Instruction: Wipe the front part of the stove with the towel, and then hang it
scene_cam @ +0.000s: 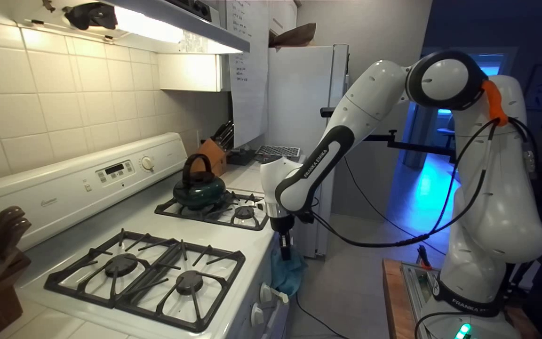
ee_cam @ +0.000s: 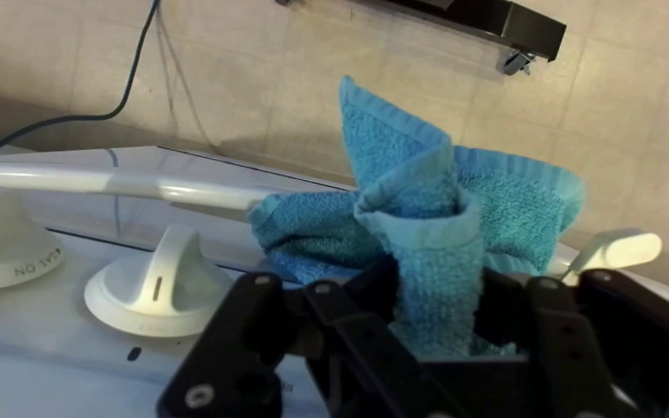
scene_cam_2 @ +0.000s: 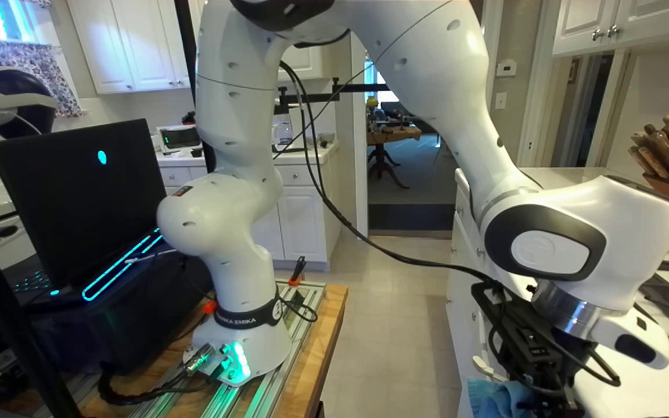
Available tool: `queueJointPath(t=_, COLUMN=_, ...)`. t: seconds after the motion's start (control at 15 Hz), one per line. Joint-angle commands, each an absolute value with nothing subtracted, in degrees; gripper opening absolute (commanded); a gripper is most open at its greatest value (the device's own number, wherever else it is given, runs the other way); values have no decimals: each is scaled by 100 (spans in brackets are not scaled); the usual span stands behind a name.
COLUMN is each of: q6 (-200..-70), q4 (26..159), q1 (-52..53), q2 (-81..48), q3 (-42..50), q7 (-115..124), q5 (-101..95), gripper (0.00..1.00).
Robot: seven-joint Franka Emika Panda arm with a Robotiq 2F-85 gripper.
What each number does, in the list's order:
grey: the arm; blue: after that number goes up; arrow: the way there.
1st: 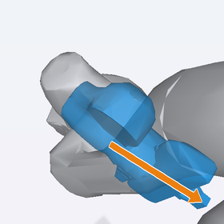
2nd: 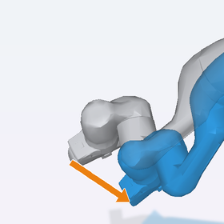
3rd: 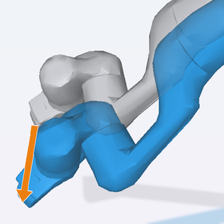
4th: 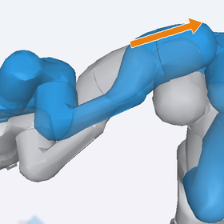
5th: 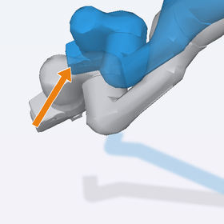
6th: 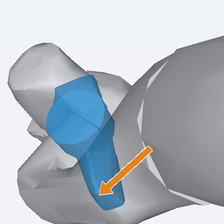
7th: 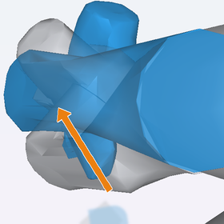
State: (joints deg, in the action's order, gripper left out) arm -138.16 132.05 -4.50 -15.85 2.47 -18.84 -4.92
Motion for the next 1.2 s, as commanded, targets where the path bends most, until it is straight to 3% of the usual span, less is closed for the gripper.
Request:
queueJointPath(t=0.0, q6=-14056, q4=13376, q1=-381, q2=-1477, q3=203, q7=-1603, q5=-582, gripper=3)
queueJointPath(t=0.67, q6=-13160, q4=13185, q1=-438, q2=-1505, q3=-27, q7=-1383, q5=246, gripper=3)
queueJointPath(t=1.13, q6=-13359, q4=13330, q1=-556, q2=-1293, q3=172, q7=-936, q5=449, gripper=3)
